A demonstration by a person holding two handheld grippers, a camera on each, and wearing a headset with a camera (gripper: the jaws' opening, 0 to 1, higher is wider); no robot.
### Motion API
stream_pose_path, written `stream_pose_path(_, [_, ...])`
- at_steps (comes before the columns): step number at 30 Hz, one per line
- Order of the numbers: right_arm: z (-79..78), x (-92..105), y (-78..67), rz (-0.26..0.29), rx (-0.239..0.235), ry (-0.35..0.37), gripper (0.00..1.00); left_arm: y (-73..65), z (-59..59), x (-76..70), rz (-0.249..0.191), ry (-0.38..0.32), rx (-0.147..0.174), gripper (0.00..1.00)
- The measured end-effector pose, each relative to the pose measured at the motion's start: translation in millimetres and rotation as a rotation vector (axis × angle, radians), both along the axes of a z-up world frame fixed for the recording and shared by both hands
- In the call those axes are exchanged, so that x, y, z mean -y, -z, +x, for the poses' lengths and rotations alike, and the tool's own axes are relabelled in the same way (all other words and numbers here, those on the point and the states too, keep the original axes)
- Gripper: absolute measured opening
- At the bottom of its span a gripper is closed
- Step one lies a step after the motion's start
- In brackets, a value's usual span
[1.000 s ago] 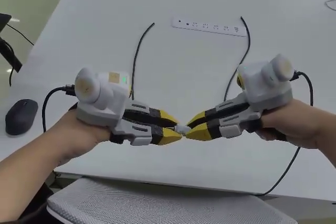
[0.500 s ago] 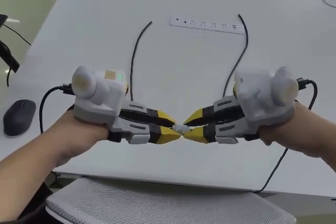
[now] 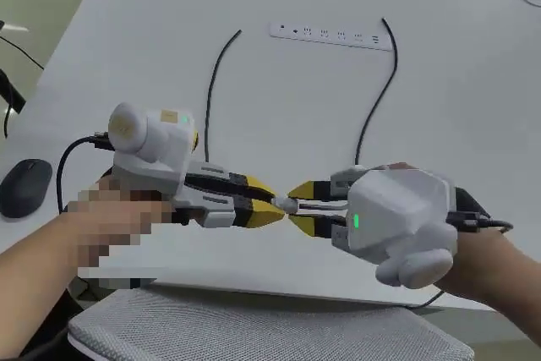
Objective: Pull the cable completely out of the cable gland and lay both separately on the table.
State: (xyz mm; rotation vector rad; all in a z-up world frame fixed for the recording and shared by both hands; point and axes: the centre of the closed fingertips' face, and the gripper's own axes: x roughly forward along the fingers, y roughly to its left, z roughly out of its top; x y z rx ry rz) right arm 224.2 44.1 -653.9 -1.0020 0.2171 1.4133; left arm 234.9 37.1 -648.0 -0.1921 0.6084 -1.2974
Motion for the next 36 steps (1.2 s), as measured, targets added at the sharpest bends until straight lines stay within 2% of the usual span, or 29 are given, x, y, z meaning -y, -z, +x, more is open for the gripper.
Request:
stream_pose_path(6, [5.7, -0.2, -4.2, 0.020, -0.016, 0.017, 0.08, -1.7, 2.6, -1.4, -0.012, -0.007, 0.006, 0.15])
stream_pose_path(10, [7.7, 1.3, -5.1, 0.036, -0.078, 0.052, 0.08, -2.3, 3.4, -0.7, -0.015, -0.007, 0.020, 0.15])
stream_pose_path(12, [6.4, 1.6, -6.1, 0.064, -0.143, 0.091, 0.08, -3.4, 2.9, -0.2, -0.017, -0.004, 0.033, 0.15])
stream_pose_path(13, [8.0, 2.8, -6.5, 0.061, -0.143, 0.095, 0.09, -4.4, 3.2, -0.3, -0.017, -0.004, 0.045, 0.15])
stream_pose_path(14, [8.2, 3.9, -6.3, 0.062, -0.163, 0.110, 0.10, -5.6, 3.3, -0.5, -0.019, -0.005, 0.054, 0.15])
stream_pose_path(16, [4.9, 2.7, -8.2, 0.108, -0.270, 0.159, 0.13, -8.2, 3.3, -1.4, -0.024, -0.004, 0.067, 0.15])
stream_pose_path(17, [4.2, 2.5, -9.1, 0.124, -0.298, 0.168, 0.14, -8.4, 3.2, -1.9, -0.022, -0.003, 0.071, 0.15])
stream_pose_path(19, [10.5, 7.1, -10.3, 0.137, -0.312, 0.218, 0.12, -9.3, 3.7, -3.6, -0.024, -0.004, 0.078, 0.15])
stream_pose_path(21, [13.5, 9.5, -11.9, 0.167, -0.353, 0.272, 0.11, -10.9, 4.1, -5.7, -0.025, -0.006, 0.089, 0.15])
stream_pose_path(24, [17.0, 13.0, -16.2, 0.190, -0.349, 0.304, 0.11, -11.7, 3.2, -7.5, -0.015, -0.001, 0.117, 0.15])
stream_pose_path(26, [17.7, 15.5, -14.7, 0.184, -0.348, 0.331, 0.11, -11.7, 1.8, -8.0, -0.007, 0.007, 0.135, 0.15])
stream_pose_path(29, [13.7, 17.5, -10.0, 0.150, -0.316, 0.339, 0.12, -13.2, 1.4, -8.2, -0.001, 0.012, 0.162, 0.15])
stream_pose_path(31, [13.4, 16.9, -9.0, 0.146, -0.303, 0.362, 0.11, -13.9, 2.6, -8.5, 0.011, 0.017, 0.198, 0.15])
stream_pose_path(33, [16.5, 18.9, -7.4, 0.128, -0.257, 0.394, 0.09, -14.1, 2.6, -8.1, 0.015, 0.021, 0.203, 0.15])
stream_pose_path(34, [19.1, 18.7, -7.7, 0.131, -0.235, 0.418, 0.09, -14.6, 3.7, -7.8, 0.017, 0.021, 0.216, 0.15])
stream_pose_path(36, [20.5, 16.9, -7.5, 0.146, -0.226, 0.464, 0.08, -14.9, 4.4, -6.9, 0.022, 0.022, 0.222, 0.15])
